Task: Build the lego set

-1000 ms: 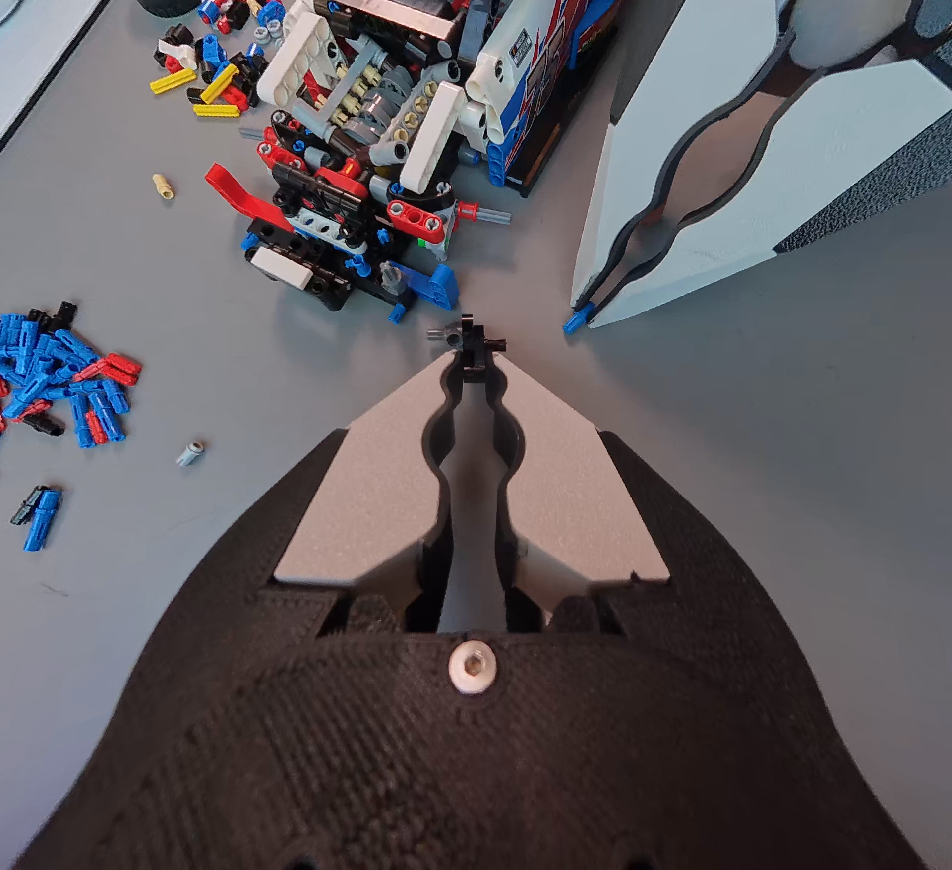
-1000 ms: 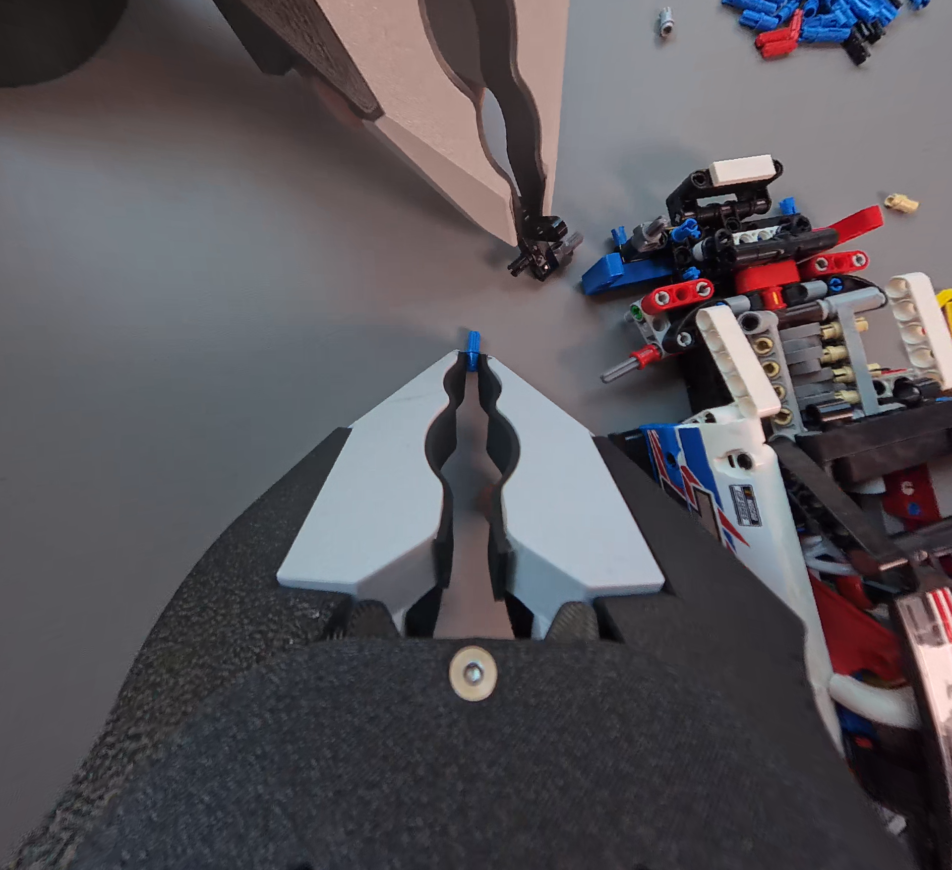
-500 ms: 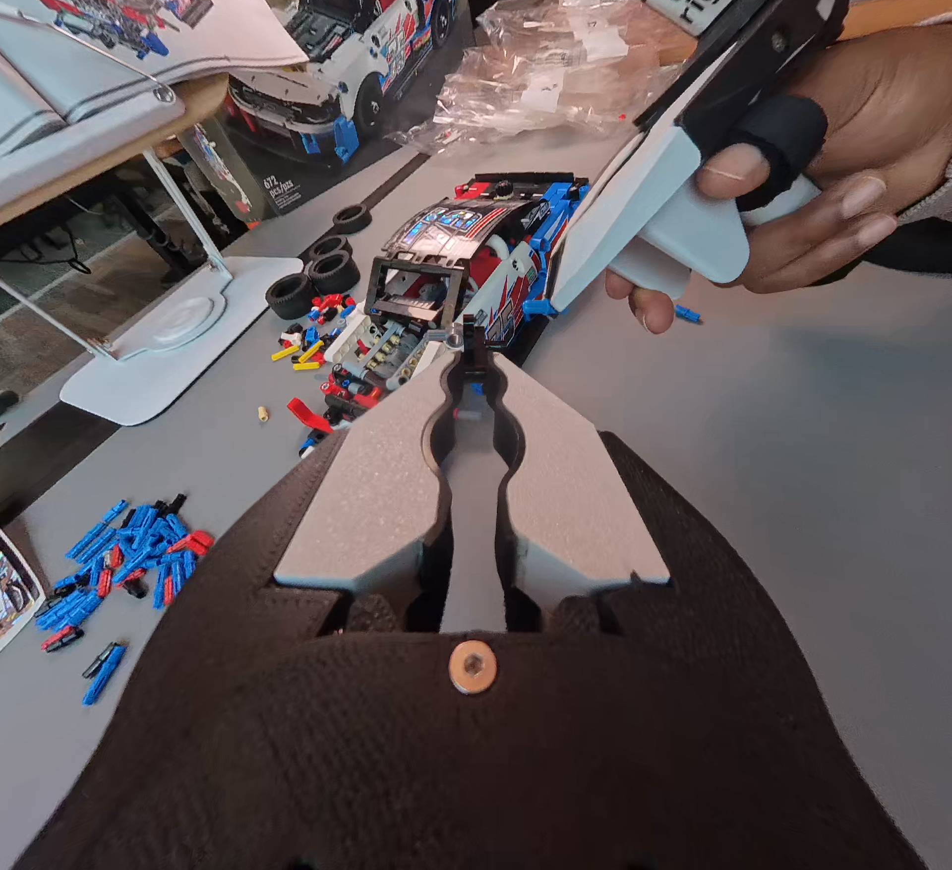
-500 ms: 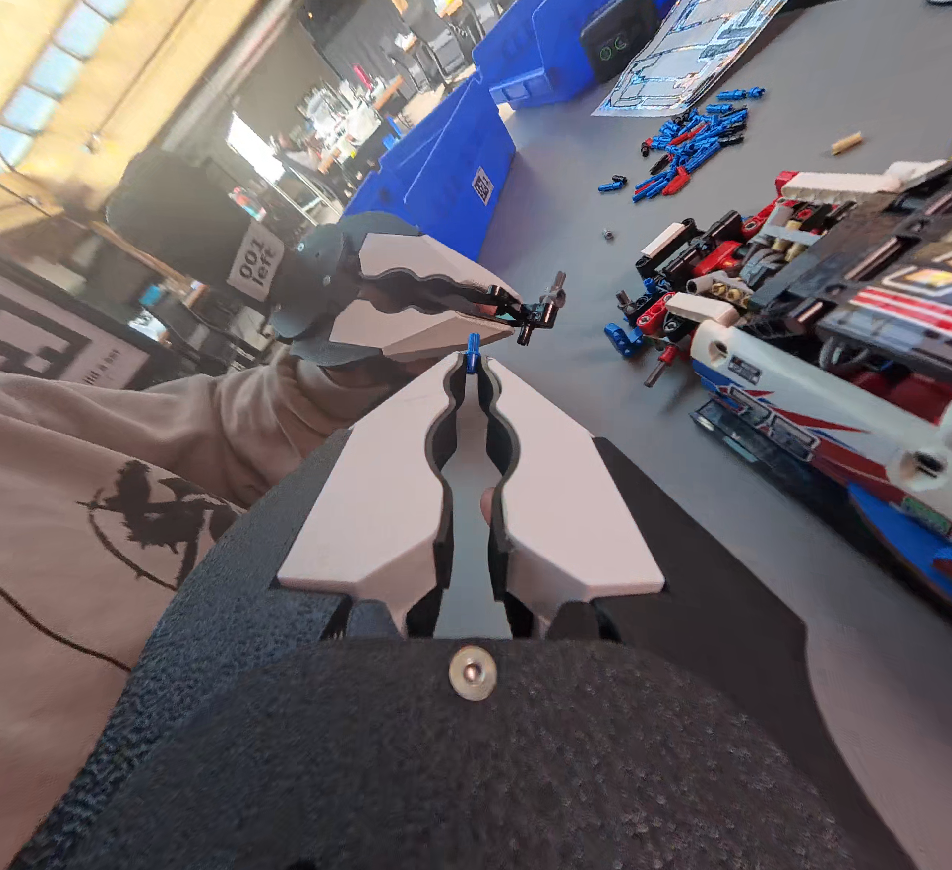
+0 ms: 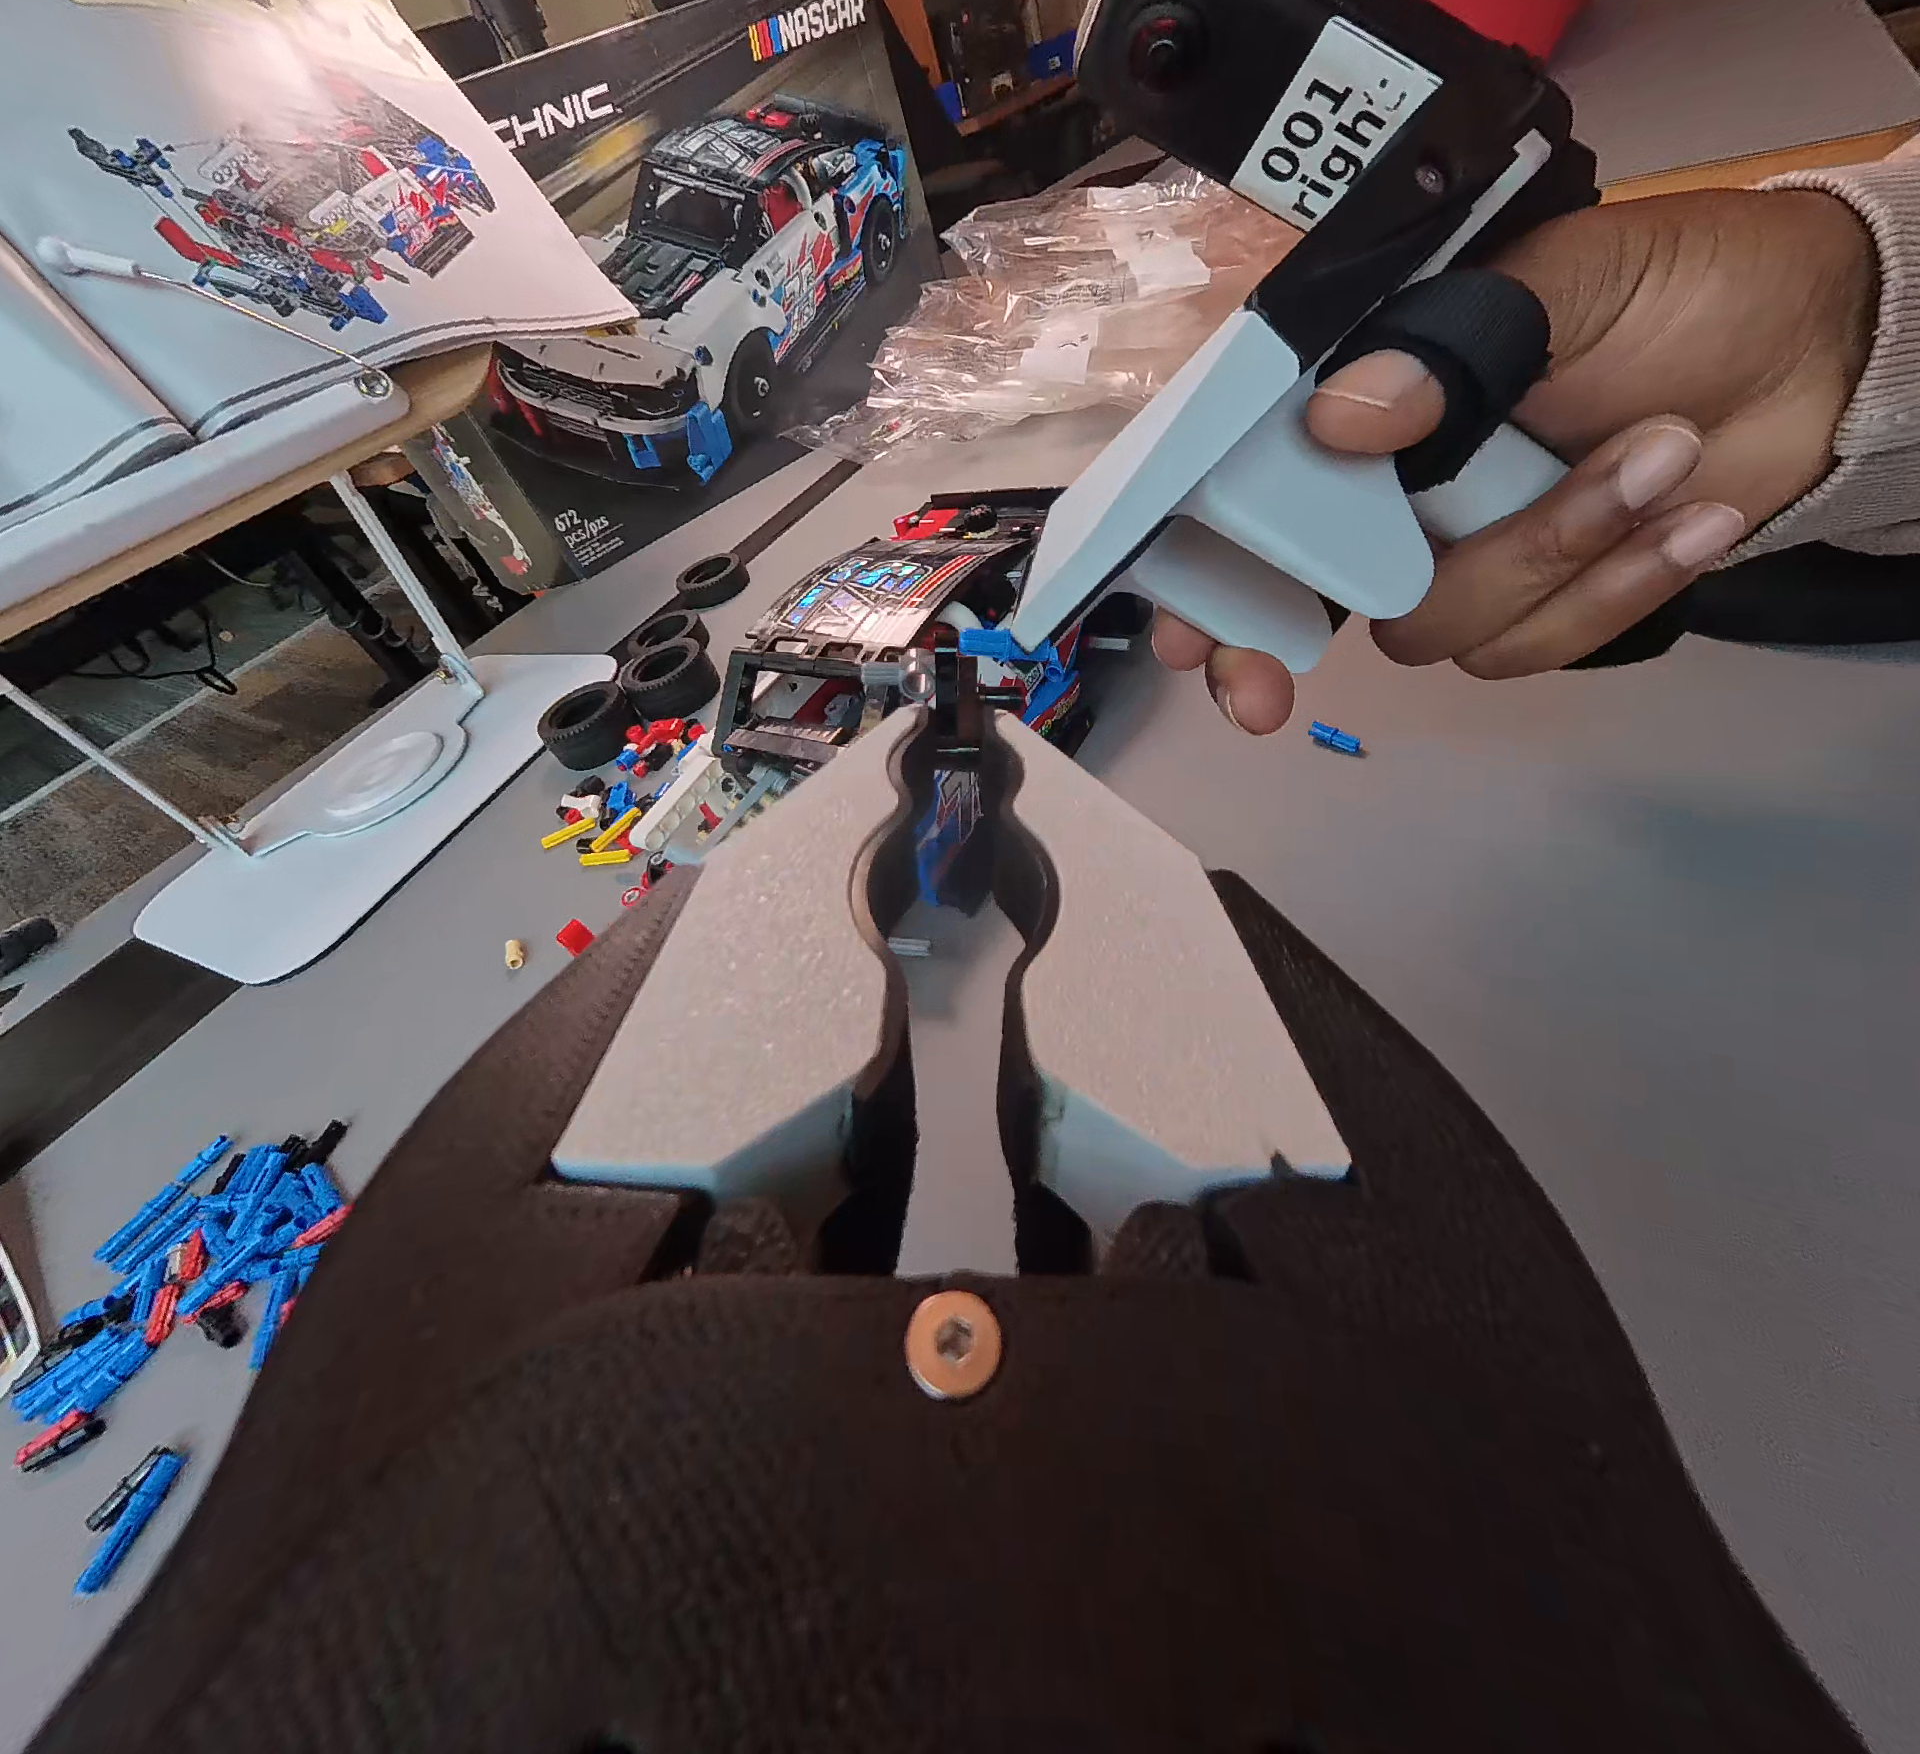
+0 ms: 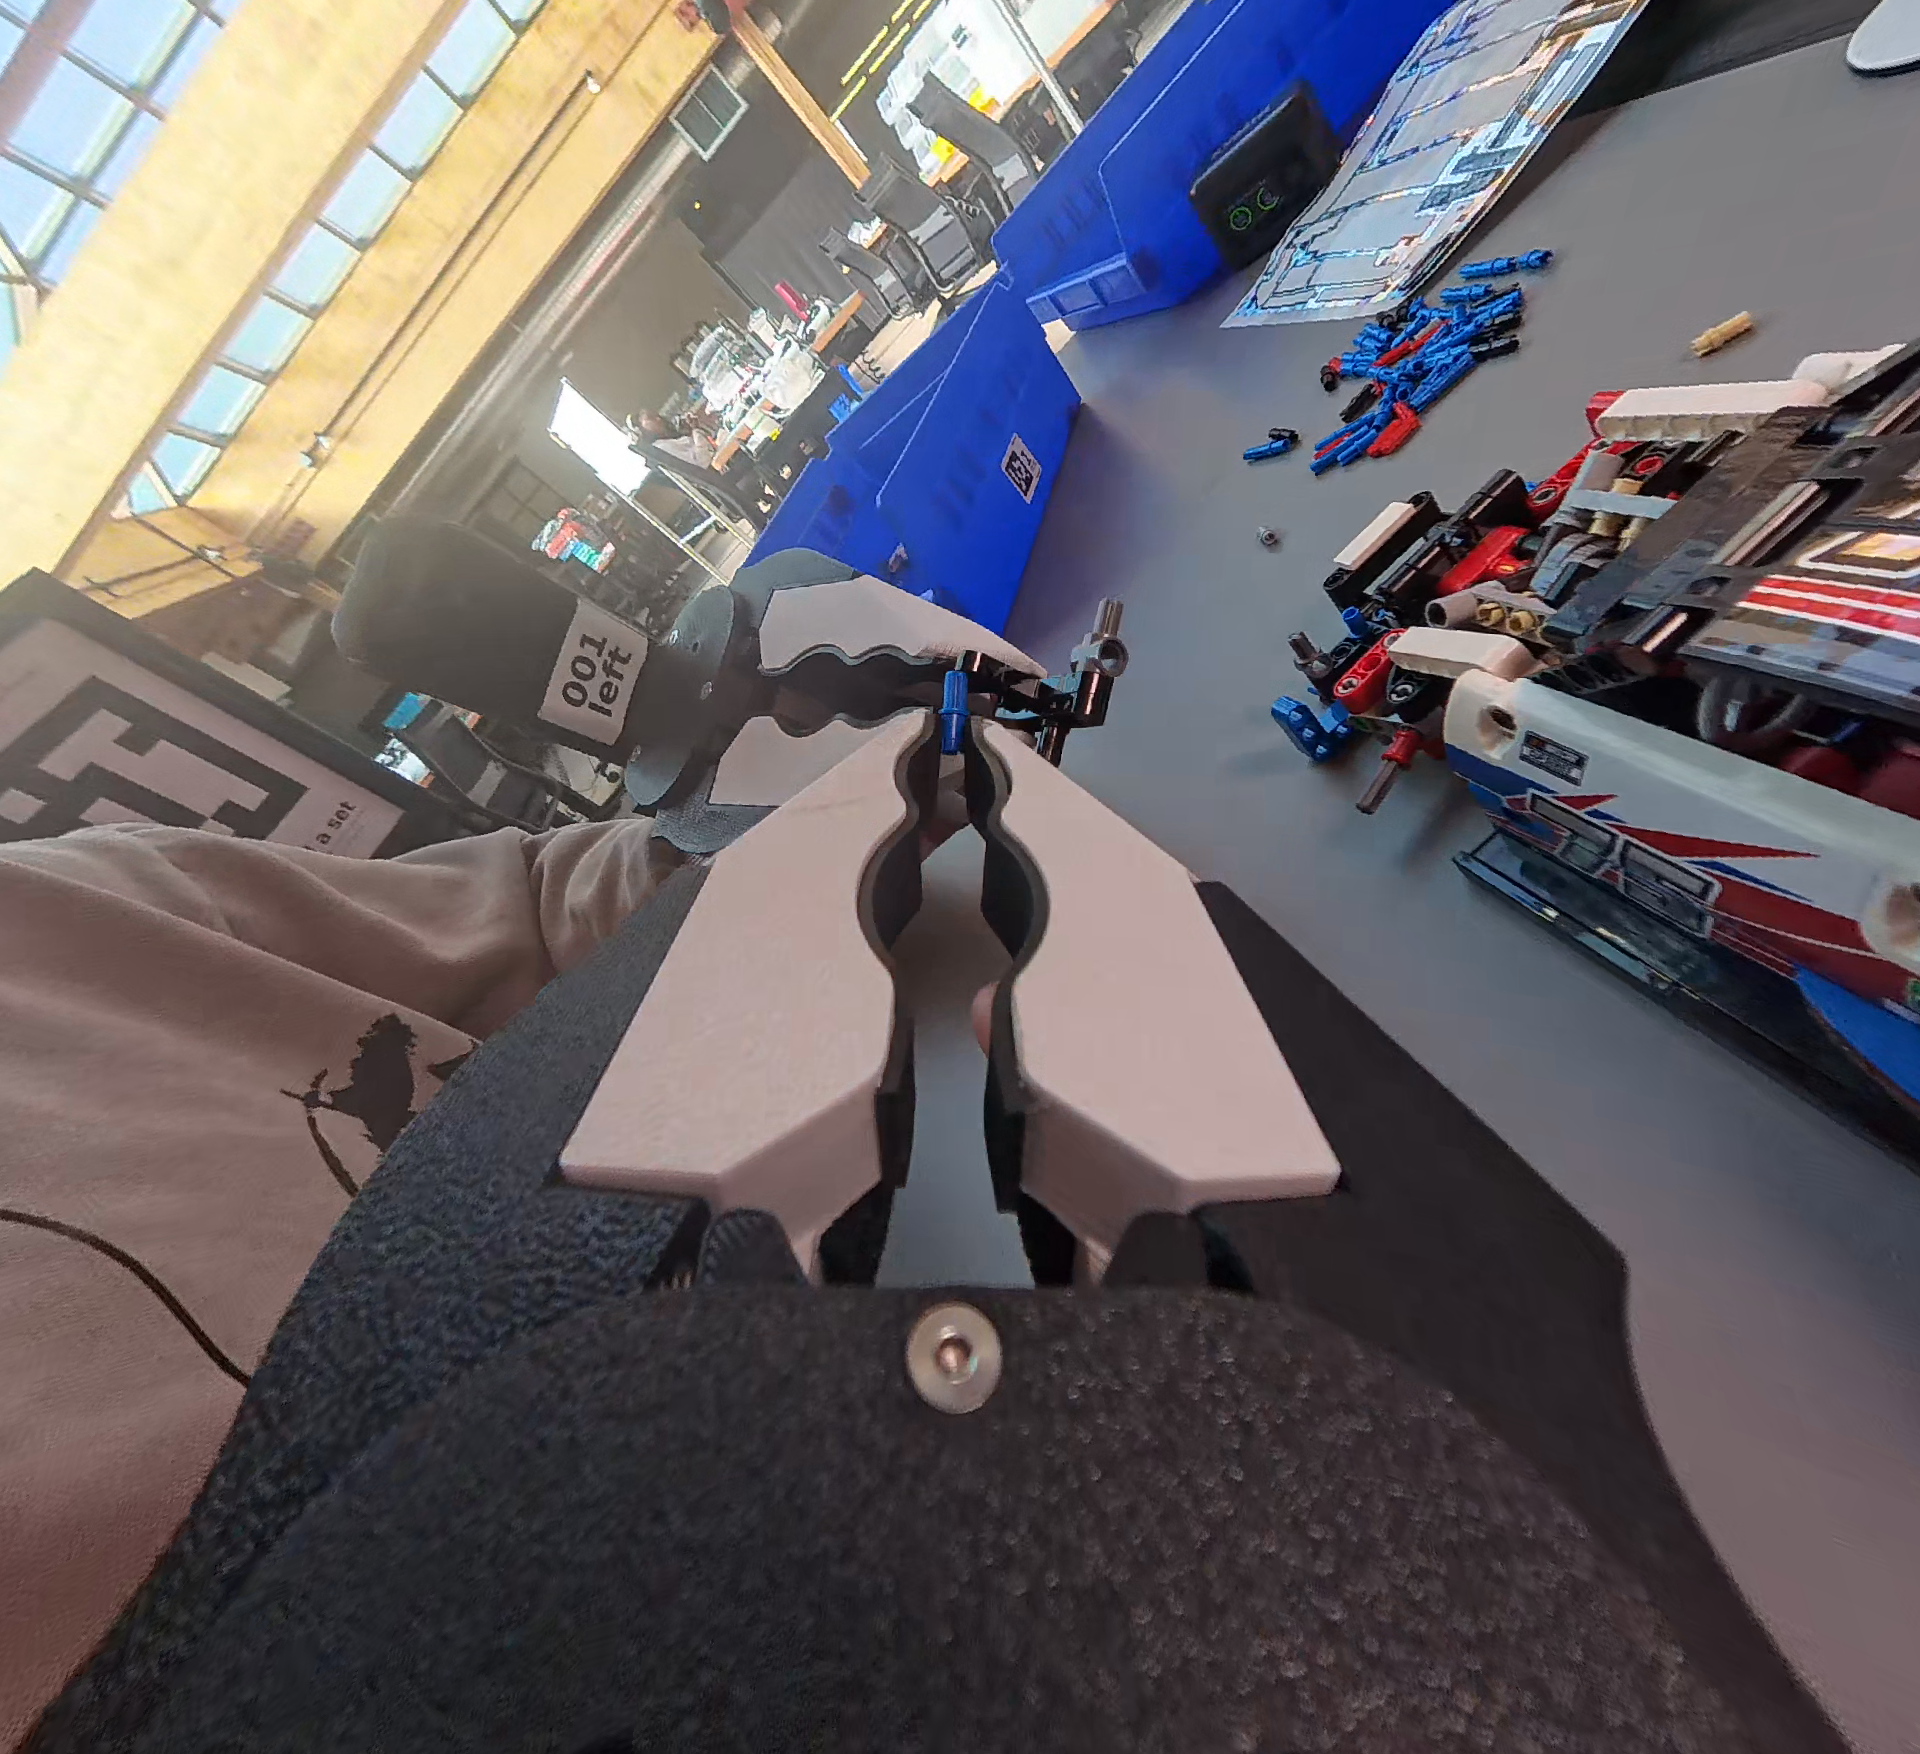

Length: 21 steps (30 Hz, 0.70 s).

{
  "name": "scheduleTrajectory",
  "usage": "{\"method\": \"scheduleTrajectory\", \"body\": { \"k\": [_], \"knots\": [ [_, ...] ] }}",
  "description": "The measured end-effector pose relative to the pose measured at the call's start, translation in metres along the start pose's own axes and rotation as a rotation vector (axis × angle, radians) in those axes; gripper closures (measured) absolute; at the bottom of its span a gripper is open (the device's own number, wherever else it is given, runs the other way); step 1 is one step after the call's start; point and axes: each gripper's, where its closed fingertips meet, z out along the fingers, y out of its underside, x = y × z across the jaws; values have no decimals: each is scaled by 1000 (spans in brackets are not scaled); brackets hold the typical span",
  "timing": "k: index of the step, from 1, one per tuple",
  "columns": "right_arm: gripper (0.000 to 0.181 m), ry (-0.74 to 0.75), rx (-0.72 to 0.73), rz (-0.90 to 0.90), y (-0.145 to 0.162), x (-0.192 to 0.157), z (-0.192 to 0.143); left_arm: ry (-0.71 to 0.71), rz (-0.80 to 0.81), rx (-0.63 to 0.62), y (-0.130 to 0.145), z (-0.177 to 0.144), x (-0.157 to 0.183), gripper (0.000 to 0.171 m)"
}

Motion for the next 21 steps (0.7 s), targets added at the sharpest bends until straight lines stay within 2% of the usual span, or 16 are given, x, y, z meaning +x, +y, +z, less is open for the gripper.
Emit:
{"method": "scheduleTrajectory", "body": {
  "k": [14, 21],
  "knots": [
    [180, -81, 44, 175, -2, -2, 1, -8, -12, 21, -4, -1, -1, 165],
    [180, -93, 53, 207, -2, -3, 0, -27, 64, 14, -5, -1, -1, 165]
  ]
}}
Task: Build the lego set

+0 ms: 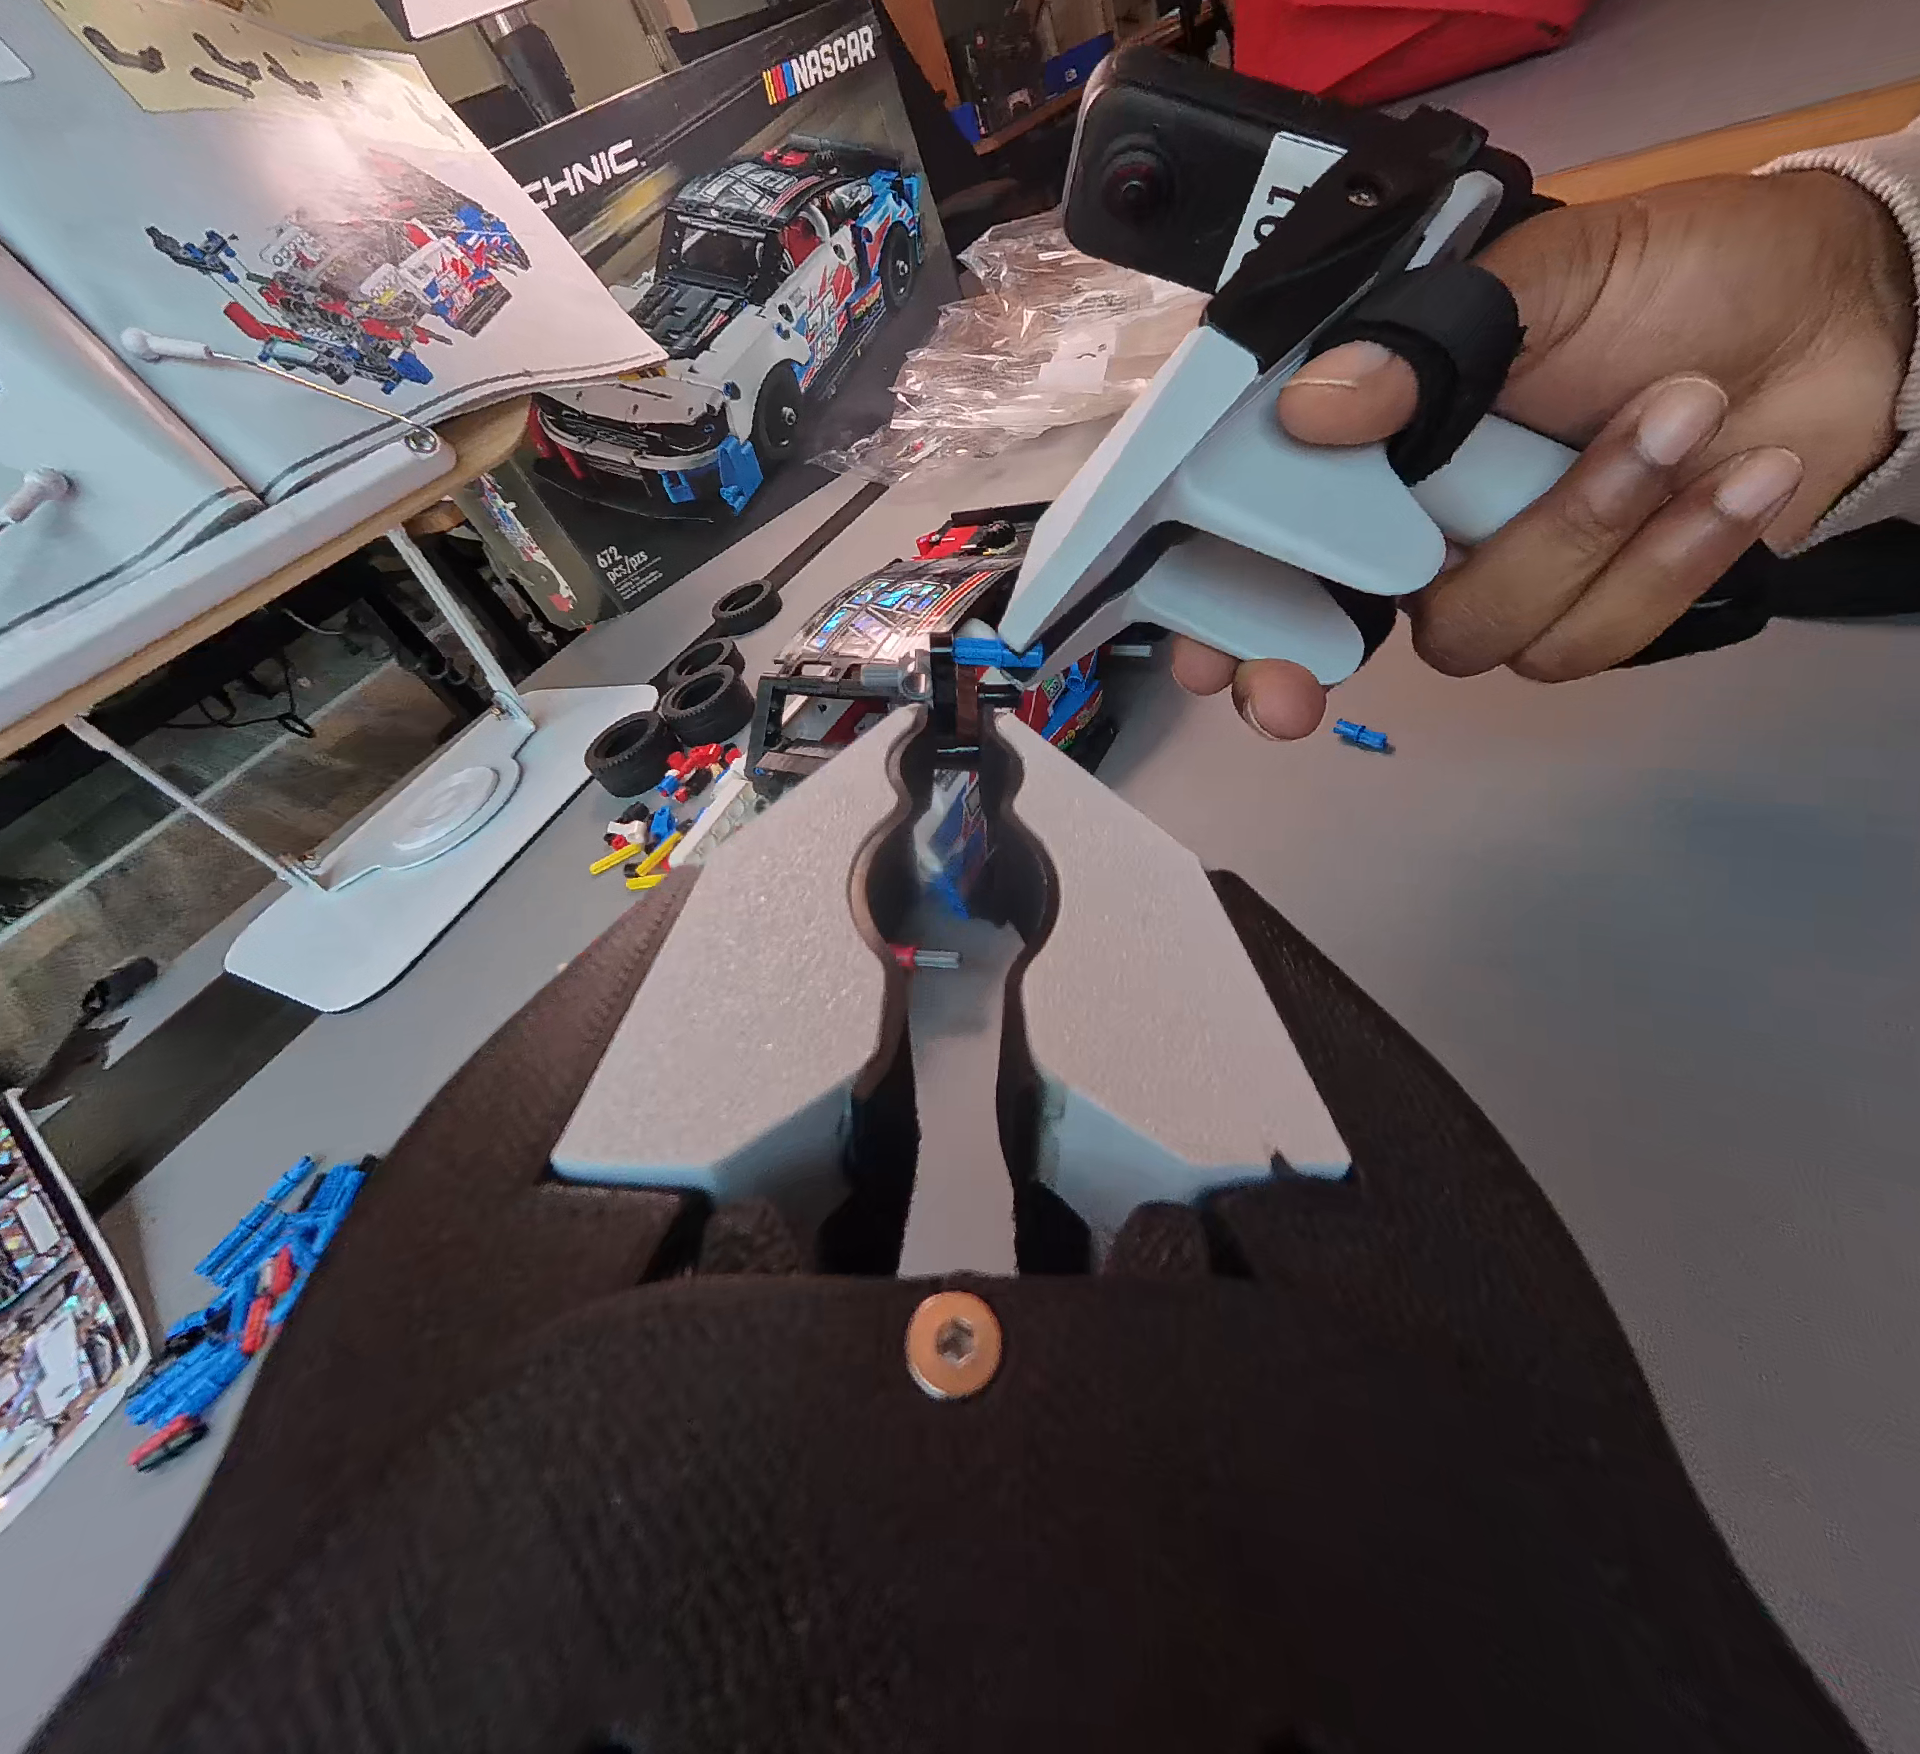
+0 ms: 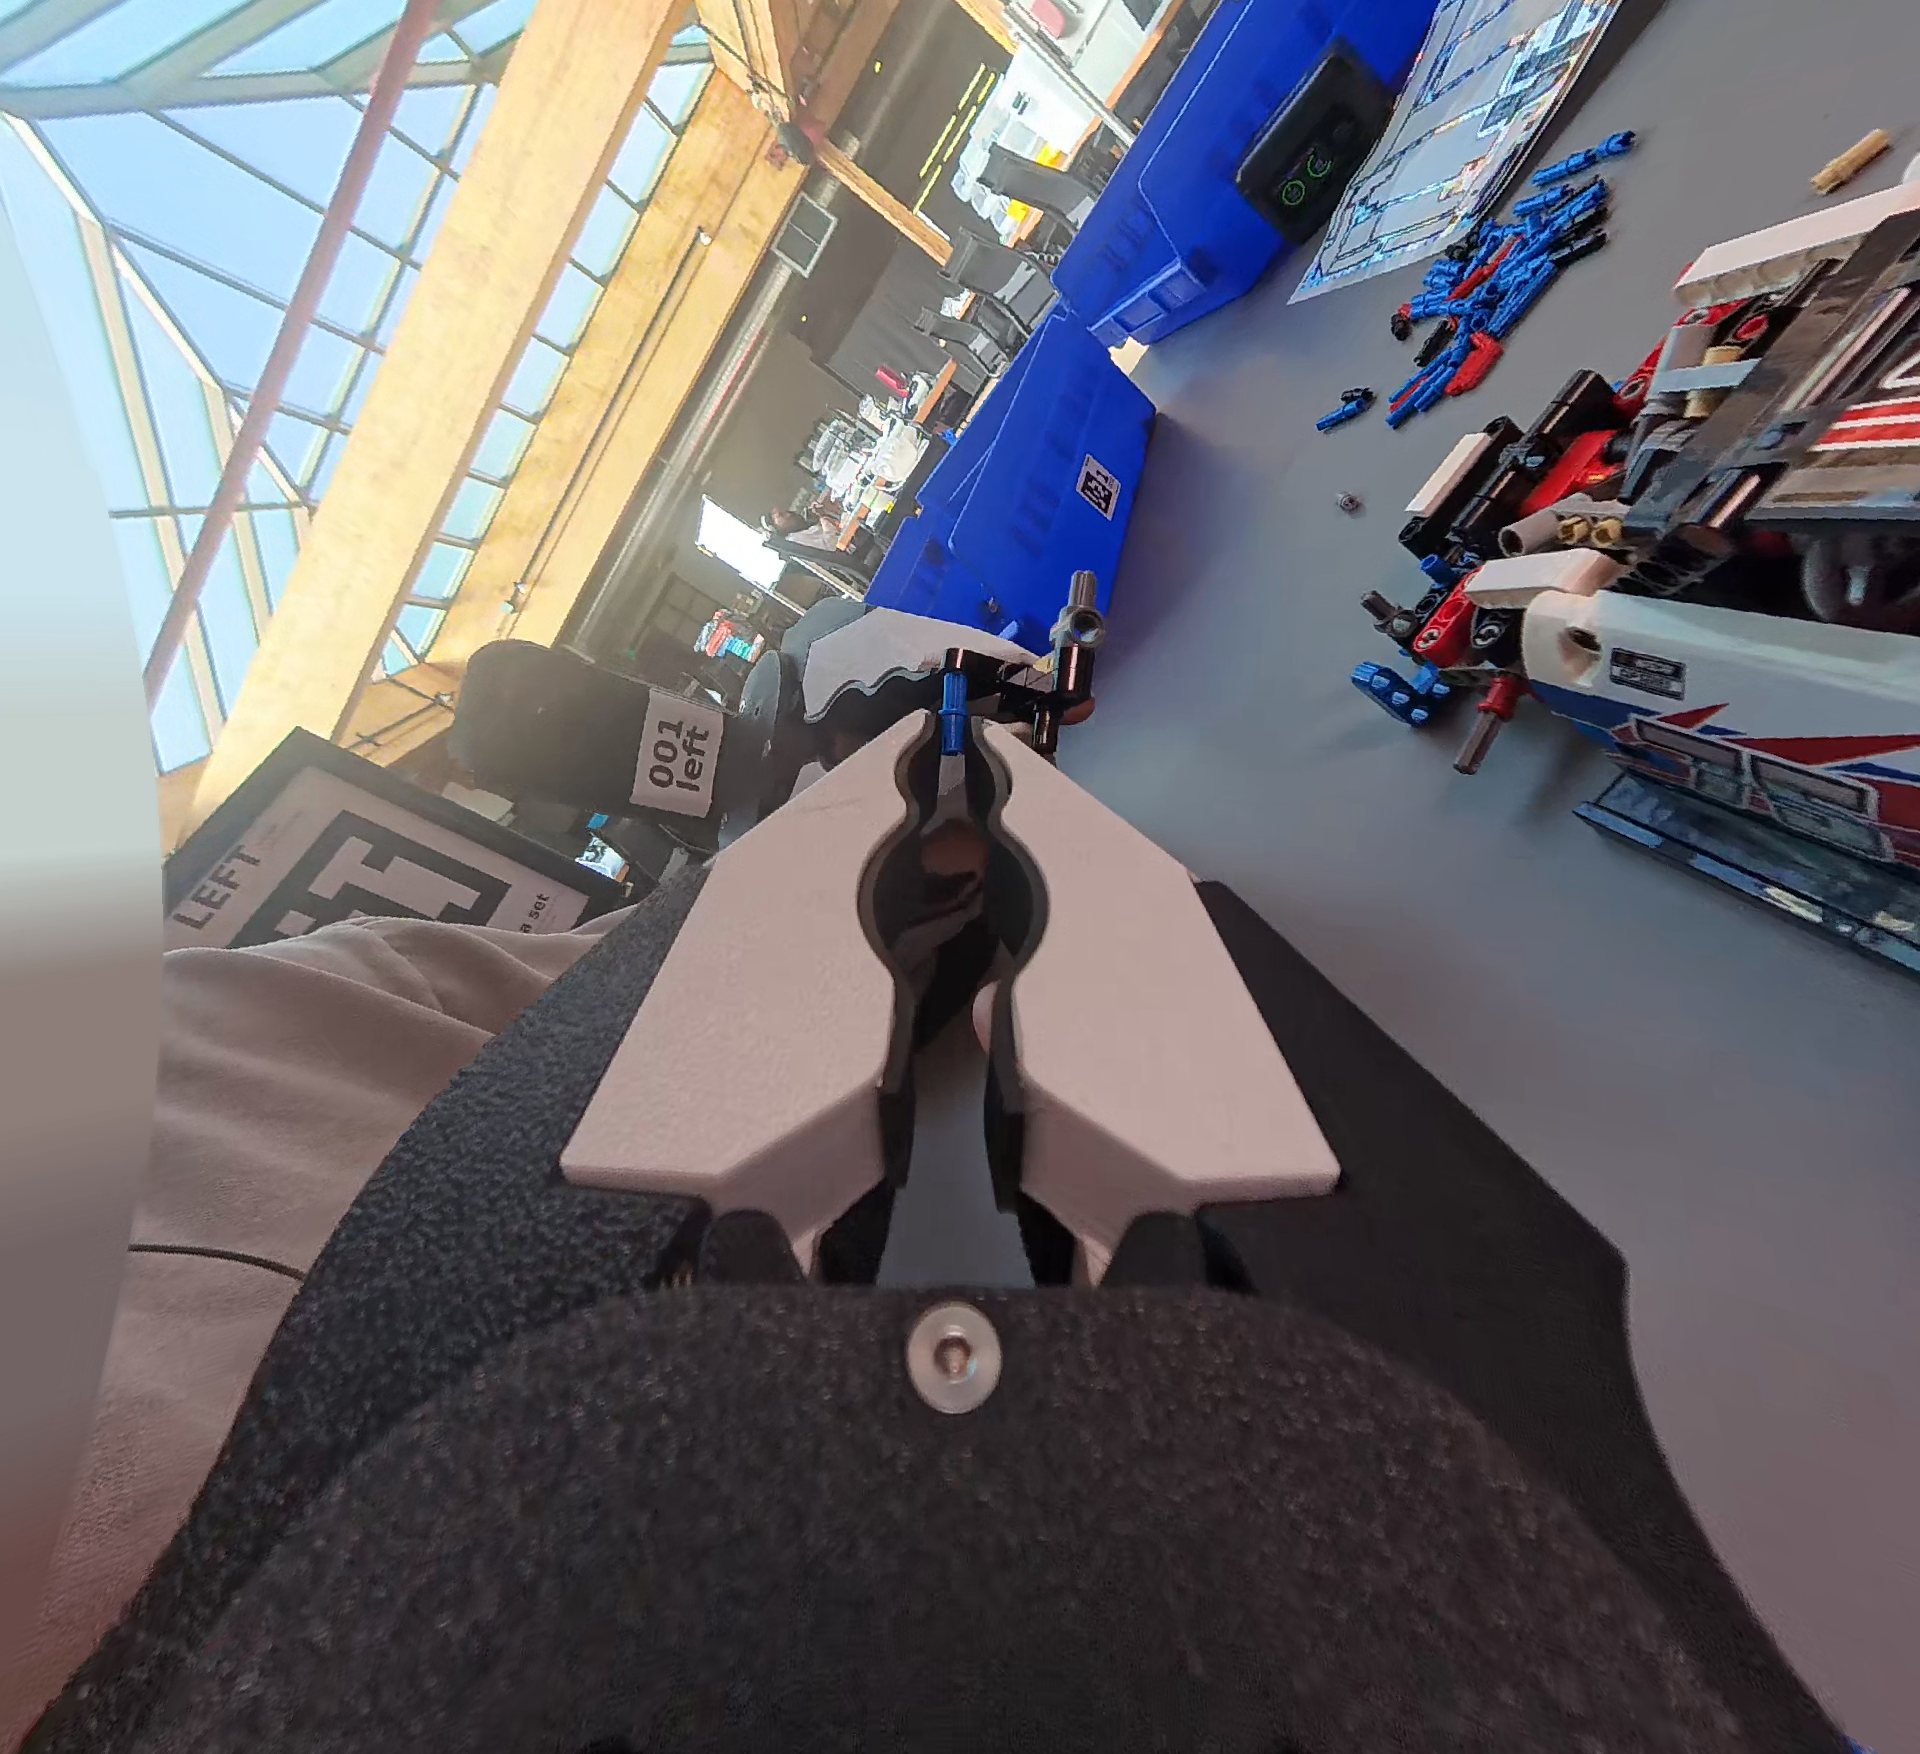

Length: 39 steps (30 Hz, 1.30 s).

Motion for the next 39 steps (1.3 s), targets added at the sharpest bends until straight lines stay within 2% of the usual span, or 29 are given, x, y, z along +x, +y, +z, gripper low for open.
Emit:
{"method": "scheduleTrajectory", "body": {
  "k": [7, 11, 17, 21, 34, 39],
  "knots": [
    [180, -5, -22, 6, 4, -1, 0, -44, 245, -35, 1, -2, 1, 165],
    [180, 10, -62, -108, 7, -4, 0, -37, 345, -27, -2, -6, 2, 165],
    [181, 38, -64, -271, 8, -8, 2, -35, 344, -10, -7, -8, 3, 165],
    [181, 28, -33, -297, 5, -12, 2, -37, 309, 6, -10, -9, 1, 165],
    [181, -10, 34, -219, -2, -17, 2, -38, 178, 35, -14, -8, -2, 165],
    [181, 4, 46, -204, -2, -16, 1, -52, 208, 25, -13, -8, -2, 165]
  ]
}}
